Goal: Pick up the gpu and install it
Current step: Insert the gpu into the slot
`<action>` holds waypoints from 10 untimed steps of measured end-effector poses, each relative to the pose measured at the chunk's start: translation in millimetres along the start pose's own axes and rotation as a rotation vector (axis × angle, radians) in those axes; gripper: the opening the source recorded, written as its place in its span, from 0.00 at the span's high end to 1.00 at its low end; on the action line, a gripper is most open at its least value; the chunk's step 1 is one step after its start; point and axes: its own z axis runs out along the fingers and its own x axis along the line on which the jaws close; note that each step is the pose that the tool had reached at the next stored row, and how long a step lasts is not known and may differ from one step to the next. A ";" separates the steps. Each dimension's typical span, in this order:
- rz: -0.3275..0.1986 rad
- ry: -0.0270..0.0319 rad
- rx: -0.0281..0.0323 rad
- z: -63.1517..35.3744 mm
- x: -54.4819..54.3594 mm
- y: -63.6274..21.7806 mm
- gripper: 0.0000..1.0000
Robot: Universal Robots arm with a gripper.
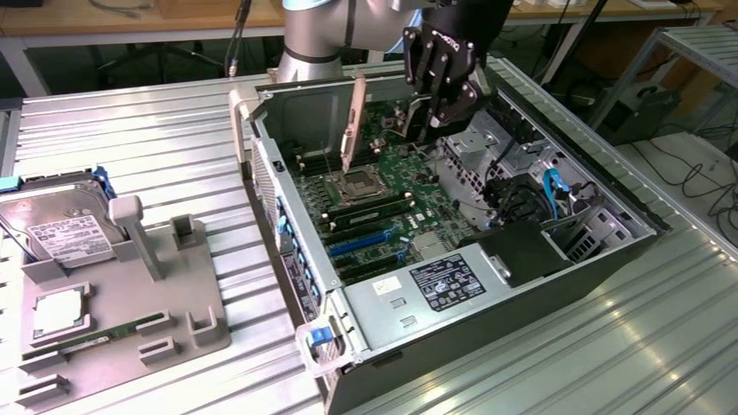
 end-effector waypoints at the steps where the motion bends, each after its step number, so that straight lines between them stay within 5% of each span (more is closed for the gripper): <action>1: -0.002 0.0001 0.0004 1.8 0.0 0.0 0.72; 10: -0.009 -0.0004 0.0005 8.6 0.0 -0.1 0.72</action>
